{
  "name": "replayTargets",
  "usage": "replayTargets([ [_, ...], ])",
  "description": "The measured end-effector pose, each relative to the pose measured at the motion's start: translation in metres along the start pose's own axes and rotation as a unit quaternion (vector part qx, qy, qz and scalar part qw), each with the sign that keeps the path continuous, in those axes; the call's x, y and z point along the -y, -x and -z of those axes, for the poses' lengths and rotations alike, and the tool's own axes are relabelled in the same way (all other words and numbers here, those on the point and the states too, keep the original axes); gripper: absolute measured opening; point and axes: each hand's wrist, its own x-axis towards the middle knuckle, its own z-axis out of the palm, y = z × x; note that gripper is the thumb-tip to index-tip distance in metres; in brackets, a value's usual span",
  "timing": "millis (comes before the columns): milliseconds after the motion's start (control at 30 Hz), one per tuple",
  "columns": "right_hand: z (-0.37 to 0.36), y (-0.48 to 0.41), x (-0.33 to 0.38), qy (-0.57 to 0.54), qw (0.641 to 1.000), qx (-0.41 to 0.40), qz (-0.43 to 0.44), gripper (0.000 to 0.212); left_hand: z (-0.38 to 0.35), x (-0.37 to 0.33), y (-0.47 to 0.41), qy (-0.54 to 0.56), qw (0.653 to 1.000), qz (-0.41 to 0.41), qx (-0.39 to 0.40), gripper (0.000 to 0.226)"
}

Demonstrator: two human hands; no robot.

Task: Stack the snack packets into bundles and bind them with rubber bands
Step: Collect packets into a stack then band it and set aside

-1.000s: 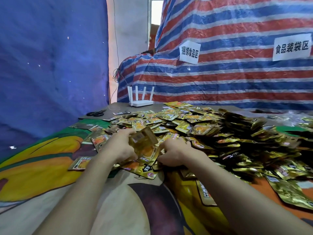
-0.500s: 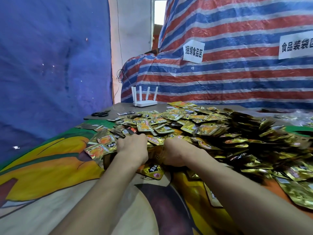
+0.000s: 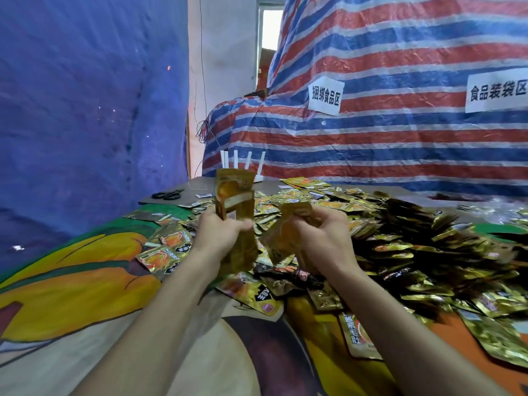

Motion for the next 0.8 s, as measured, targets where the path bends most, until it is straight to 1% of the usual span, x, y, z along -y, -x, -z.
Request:
replayTargets([
  [67,0.002,0.0,-0.001,-0.085,0.995,-0.012,-0.059,0.02,-0.002,-0.003,0.001,0.116,0.99,0.055,0.059,0.013],
  [100,0.003,-0.001,-0.001,-0.126,0.988,-0.016,-0.094,0.021,-0.003,-0.003,0.002,0.14,0.984,0.07,0.089,0.017],
  [167,0.004,-0.001,-0.002,-0.181,0.973,-0.008,-0.141,0.02,-0.007,0.002,0.005,0.129,0.98,0.079,0.133,0.024],
  [233,0.004,0.0,-0.004,-0.199,0.967,0.006,-0.158,0.015,-0.014,0.008,0.009,0.099,0.981,0.06,0.156,0.026],
  [333,0.002,0.002,-0.005,-0.226,0.961,-0.015,-0.158,0.008,-0.021,0.013,0.009,0.069,0.983,0.03,0.168,0.035],
  [400,0.0,0.002,-0.004,-0.253,0.955,-0.041,-0.149,0.004,-0.024,0.018,0.011,0.045,0.982,0.026,0.183,0.029],
  [433,-0.001,0.003,-0.003,-0.265,0.952,-0.052,-0.146,0.002,-0.026,0.021,0.012,0.041,0.981,0.026,0.19,0.04],
  [467,-0.003,0.003,-0.003,-0.269,0.951,-0.06,-0.142,0.007,-0.029,0.024,0.014,0.042,0.98,0.024,0.196,0.052],
  [500,-0.005,0.003,-0.003,-0.262,0.953,-0.061,-0.14,0.014,-0.031,0.027,0.016,0.04,0.979,0.014,0.201,0.055],
  [567,-0.009,0.004,-0.005,-0.23,0.962,-0.051,-0.142,0.031,-0.036,0.032,0.02,0.02,0.979,-0.022,0.2,0.043],
  [600,-0.011,0.004,-0.006,-0.218,0.964,-0.048,-0.144,0.036,-0.038,0.033,0.022,0.014,0.98,-0.037,0.193,0.038],
  [667,-0.013,0.005,-0.008,-0.203,0.967,-0.05,-0.147,0.042,-0.04,0.034,0.023,-0.003,0.985,-0.076,0.155,0.034],
  [733,-0.017,0.005,-0.008,-0.211,0.965,-0.044,-0.147,0.046,-0.043,0.034,0.022,-0.012,0.987,-0.106,0.123,0.041],
  [800,-0.023,0.008,-0.01,-0.219,0.963,-0.016,-0.156,0.051,-0.046,0.037,0.023,0.0,0.987,-0.082,0.136,0.056],
])
